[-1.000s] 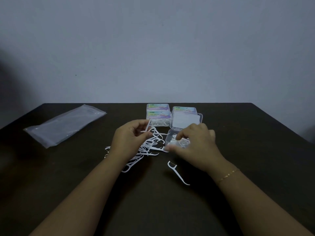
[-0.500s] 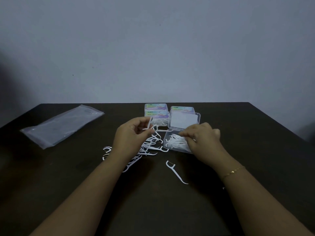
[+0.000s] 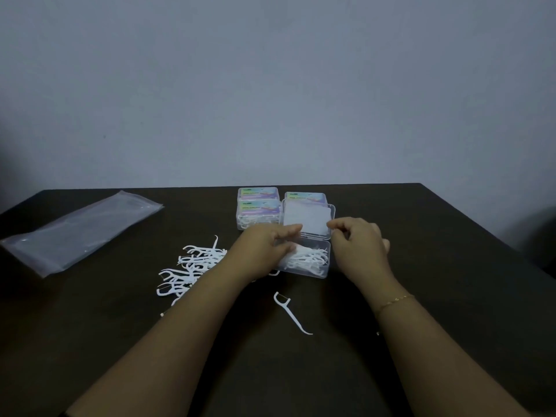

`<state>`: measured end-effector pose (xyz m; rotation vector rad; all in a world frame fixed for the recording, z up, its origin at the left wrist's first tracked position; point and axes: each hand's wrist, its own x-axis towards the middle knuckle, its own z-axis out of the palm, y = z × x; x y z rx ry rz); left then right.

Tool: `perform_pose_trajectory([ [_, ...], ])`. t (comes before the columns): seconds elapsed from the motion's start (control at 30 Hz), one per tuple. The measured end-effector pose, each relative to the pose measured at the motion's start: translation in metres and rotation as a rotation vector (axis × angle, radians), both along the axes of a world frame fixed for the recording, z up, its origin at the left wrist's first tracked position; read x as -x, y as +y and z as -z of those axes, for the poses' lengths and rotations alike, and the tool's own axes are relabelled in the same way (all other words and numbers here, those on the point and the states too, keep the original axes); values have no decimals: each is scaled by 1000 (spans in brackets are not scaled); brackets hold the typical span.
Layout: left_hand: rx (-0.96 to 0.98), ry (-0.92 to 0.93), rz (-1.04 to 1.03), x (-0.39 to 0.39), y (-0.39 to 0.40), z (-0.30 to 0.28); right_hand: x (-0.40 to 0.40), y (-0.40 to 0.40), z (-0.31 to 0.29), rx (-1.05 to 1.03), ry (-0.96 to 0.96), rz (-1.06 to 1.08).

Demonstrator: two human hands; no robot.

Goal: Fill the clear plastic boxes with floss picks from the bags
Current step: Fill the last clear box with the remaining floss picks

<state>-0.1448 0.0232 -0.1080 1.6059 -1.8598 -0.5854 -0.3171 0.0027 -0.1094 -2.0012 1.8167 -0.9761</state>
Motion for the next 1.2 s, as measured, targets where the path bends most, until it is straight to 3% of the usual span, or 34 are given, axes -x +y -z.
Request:
perform_pose_trajectory([
  [0.23,29,-16,-45,-14,7,0,-3,4,2,61,74,-70],
  [0.47,10,-178,-78,-49,22,-7,-12,26,-7,139,267,-382],
  [0.77,-208,-447,-56,-74,29,-1,-19,54,-17,-129,575,-517],
  [0.93,-125,-640,-45,-64,31,-5,-22,53,-16,-144,605,-545],
  [1.2,-127,-610,-62,-60,28,-5,-22,50,-11,-74,539,-588],
])
